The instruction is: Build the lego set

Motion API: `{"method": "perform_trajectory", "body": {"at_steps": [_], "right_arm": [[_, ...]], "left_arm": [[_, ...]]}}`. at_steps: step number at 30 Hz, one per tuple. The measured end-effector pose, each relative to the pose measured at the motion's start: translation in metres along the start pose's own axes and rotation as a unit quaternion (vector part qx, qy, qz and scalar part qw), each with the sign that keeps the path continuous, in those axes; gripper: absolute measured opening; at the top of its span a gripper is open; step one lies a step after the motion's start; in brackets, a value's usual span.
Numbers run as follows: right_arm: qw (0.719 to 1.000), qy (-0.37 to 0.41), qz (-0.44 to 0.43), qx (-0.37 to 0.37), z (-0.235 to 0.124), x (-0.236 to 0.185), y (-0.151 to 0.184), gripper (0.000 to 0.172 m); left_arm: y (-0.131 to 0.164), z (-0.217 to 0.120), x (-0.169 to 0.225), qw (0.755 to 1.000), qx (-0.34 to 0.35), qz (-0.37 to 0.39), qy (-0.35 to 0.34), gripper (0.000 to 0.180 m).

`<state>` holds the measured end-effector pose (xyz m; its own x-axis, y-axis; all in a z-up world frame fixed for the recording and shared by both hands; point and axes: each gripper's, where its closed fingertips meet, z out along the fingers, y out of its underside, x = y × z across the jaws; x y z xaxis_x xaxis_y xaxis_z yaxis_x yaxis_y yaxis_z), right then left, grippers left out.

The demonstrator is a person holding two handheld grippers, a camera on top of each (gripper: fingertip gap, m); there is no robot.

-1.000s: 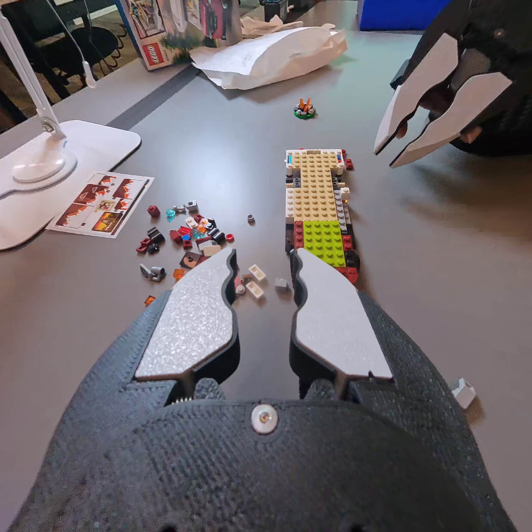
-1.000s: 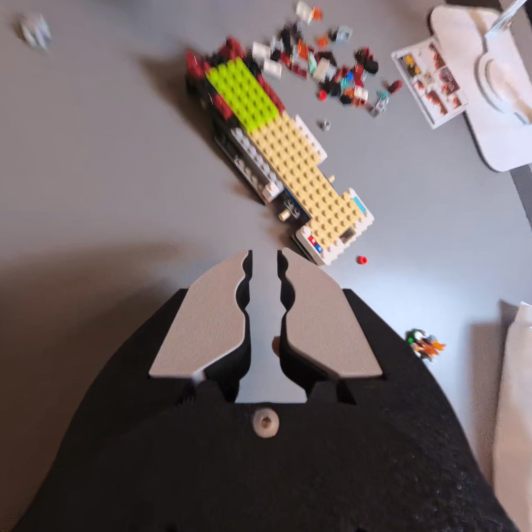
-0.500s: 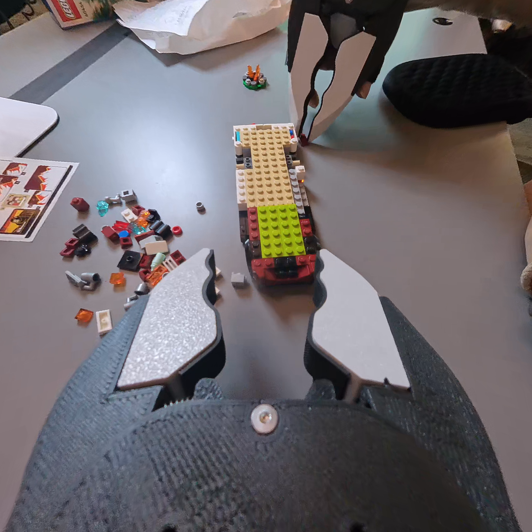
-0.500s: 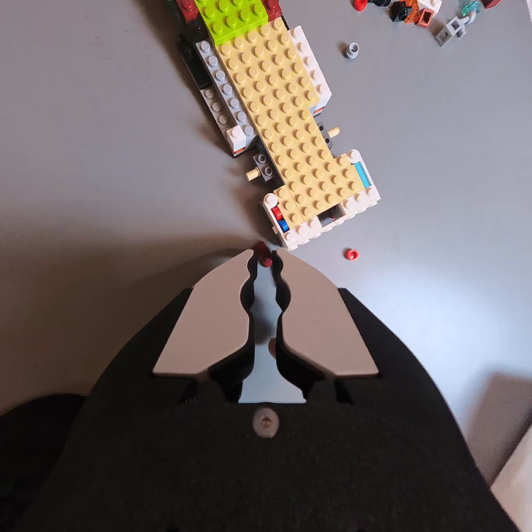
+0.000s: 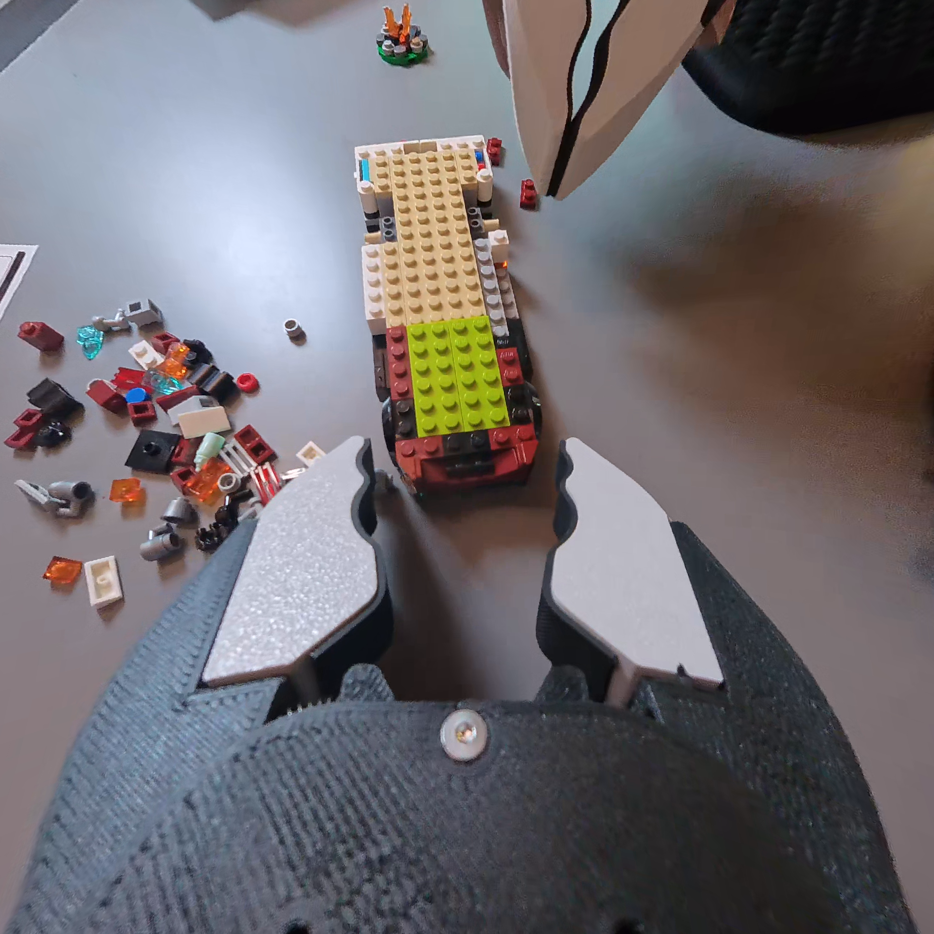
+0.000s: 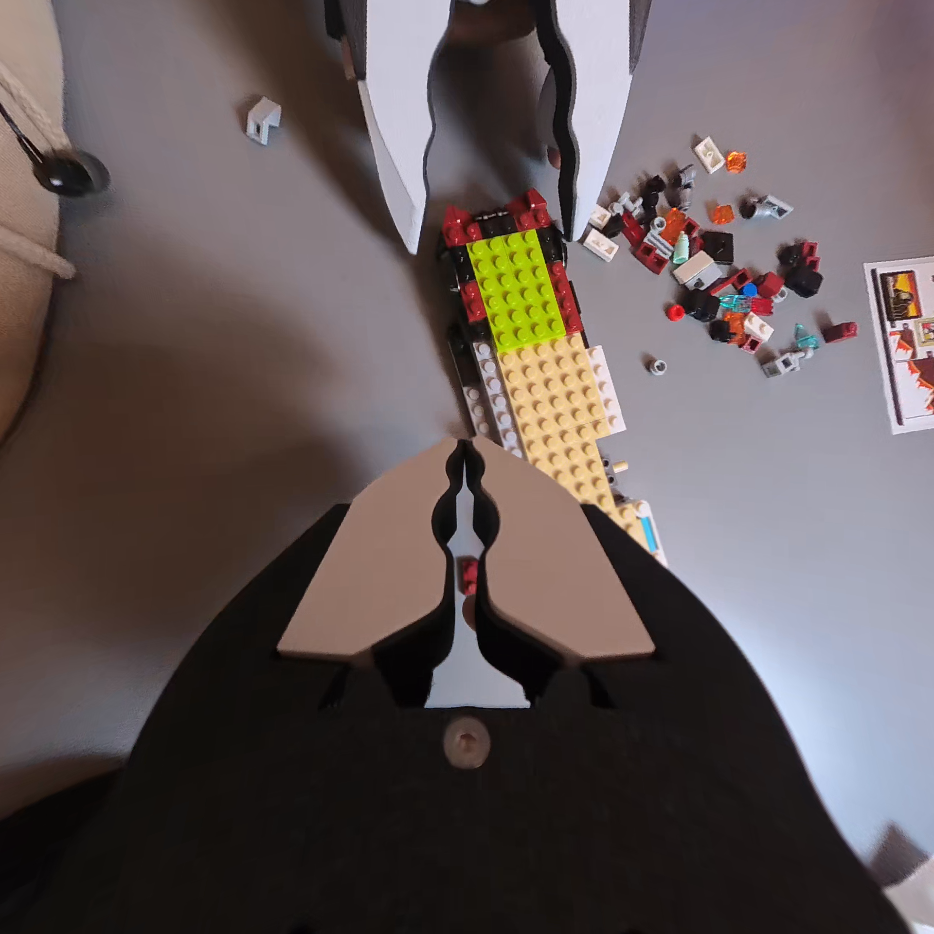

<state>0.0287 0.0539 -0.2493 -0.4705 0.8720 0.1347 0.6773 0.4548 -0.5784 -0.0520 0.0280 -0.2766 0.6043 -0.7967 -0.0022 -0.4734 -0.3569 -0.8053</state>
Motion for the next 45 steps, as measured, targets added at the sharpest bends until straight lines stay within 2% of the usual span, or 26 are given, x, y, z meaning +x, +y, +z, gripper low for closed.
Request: {"method": "perform_trajectory", "body": {"at_steps": [7,15,16,18,23,27,33,45], "right_arm": [[0.997,-0.007,0.052,-0.048,-0.018,0.005,0.047,0.011],[0.994,-0.029,0.091,-0.06,-0.002,0.001,0.071,0.014],[0.993,-0.036,0.097,-0.055,-0.001,0.0,0.07,0.008],[0.993,-0.048,0.094,-0.057,-0.001,-0.003,0.067,0.008],[0.998,-0.043,0.035,0.034,0.0,-0.003,-0.003,0.008],[0.998,-0.038,-0.035,0.033,0.02,-0.001,-0.034,0.008],[0.998,-0.046,-0.052,0.001,0.039,0.003,-0.031,0.008],[0.999,-0.032,-0.042,-0.011,0.042,0.003,-0.023,0.008]], "left_arm": [[-0.001,-0.002,-0.002,1.0,0.004,0.005,-0.001,0.068],[-0.001,-0.001,0.003,1.0,0.003,0.004,0.009,0.068],[-0.001,0.0,0.003,1.0,0.003,0.005,0.007,0.068],[-0.002,0.0,0.003,1.0,0.006,0.005,0.005,0.067],[-0.003,0.001,-0.001,1.0,0.006,0.005,-0.005,0.059],[-0.003,0.0,-0.001,1.0,0.007,0.005,-0.007,0.057],[-0.003,0.0,-0.001,1.0,0.006,0.005,-0.006,0.057],[-0.002,0.001,-0.001,1.0,0.006,0.006,-0.004,0.057]]}}
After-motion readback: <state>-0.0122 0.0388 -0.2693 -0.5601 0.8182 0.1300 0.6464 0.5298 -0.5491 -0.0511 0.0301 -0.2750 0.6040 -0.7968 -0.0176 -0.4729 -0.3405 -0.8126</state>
